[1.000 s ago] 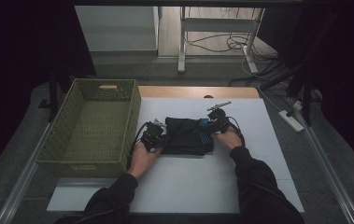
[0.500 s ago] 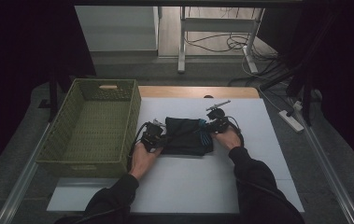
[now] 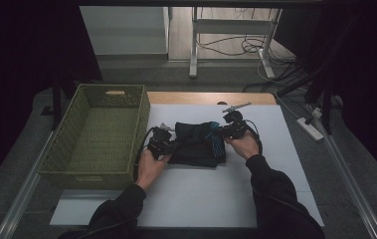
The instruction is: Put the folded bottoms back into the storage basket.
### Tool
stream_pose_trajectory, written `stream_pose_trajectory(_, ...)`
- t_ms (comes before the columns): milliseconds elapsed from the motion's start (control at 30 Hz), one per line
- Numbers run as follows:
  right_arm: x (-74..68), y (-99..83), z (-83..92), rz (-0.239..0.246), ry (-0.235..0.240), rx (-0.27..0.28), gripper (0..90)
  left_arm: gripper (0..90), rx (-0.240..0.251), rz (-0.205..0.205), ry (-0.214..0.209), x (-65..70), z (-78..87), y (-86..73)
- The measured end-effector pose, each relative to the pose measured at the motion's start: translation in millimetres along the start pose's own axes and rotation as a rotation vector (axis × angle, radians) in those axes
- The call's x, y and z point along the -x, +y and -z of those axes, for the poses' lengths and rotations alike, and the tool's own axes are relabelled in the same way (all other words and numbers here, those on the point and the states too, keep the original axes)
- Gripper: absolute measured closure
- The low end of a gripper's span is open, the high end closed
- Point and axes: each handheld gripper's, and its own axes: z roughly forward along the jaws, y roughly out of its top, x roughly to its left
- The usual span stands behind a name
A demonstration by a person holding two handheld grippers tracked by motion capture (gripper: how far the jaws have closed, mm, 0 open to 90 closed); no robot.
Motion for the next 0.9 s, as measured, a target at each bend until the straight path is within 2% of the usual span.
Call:
stream_pose_trajectory(367,-5.3,13.1,20.6,-0.006,0.028,0.051,80.3,79.3,0.041,0.000,0.011,3.3,21.9,16.0)
stream_pose_trajectory(900,-15.7,34.3,39.1,0.004,0.031,0.098,80.4,79.3,0.052,-0.036,0.038,3.1,44.8,38.3)
